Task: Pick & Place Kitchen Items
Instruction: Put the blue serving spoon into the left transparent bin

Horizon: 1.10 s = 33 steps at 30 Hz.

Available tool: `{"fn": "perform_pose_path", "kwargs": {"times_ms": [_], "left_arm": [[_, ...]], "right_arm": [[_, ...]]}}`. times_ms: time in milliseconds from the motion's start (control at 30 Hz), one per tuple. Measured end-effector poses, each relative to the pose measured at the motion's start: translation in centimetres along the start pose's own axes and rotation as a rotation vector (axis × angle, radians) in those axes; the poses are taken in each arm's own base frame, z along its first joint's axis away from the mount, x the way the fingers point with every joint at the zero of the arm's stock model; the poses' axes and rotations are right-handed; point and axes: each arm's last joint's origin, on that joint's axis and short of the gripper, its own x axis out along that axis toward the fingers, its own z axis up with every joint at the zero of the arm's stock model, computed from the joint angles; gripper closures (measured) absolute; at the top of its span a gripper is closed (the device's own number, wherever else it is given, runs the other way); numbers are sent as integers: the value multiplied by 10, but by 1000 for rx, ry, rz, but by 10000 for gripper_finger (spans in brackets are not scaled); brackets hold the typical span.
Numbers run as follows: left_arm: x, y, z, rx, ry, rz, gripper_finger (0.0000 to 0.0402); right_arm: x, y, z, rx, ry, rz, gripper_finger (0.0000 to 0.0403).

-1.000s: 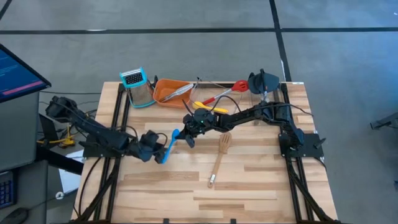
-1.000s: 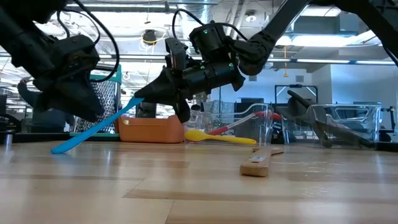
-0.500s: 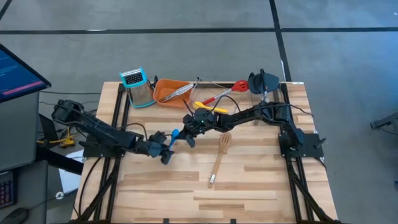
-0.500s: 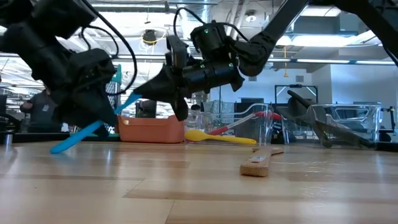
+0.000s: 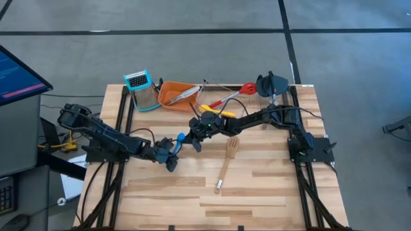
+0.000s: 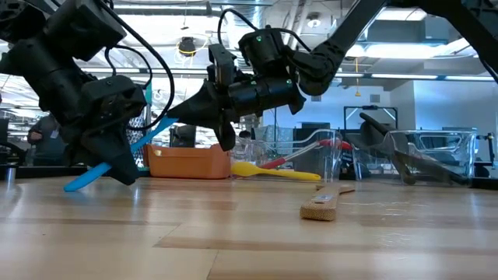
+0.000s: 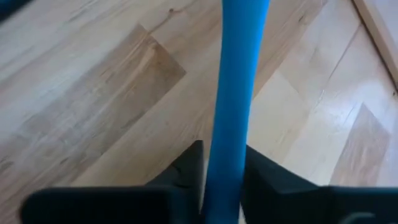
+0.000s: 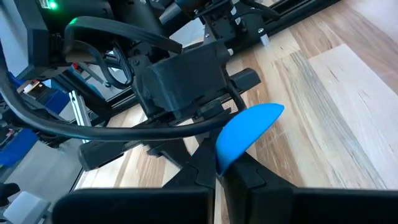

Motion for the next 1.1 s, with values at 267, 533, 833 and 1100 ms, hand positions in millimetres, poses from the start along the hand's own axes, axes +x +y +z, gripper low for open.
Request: {"fn": "perform_pose_path", "kwargs": {"times_ms": [267,533,833,1100], "left_arm": [[0,0,0,42,-7,0,383],[0,-1,1,65,-22,-2,386],[-1,-2,2,90,-35,-9,386],[-5,-5,9,137,-99,2,386]], "right_arm": [[-1,-2,1,1,6,16,402],[-4,-6,4,6,19,60,372],[-23,-11,23,33,81,168,281],[-66,-6,54,29,179,237,232]]}}
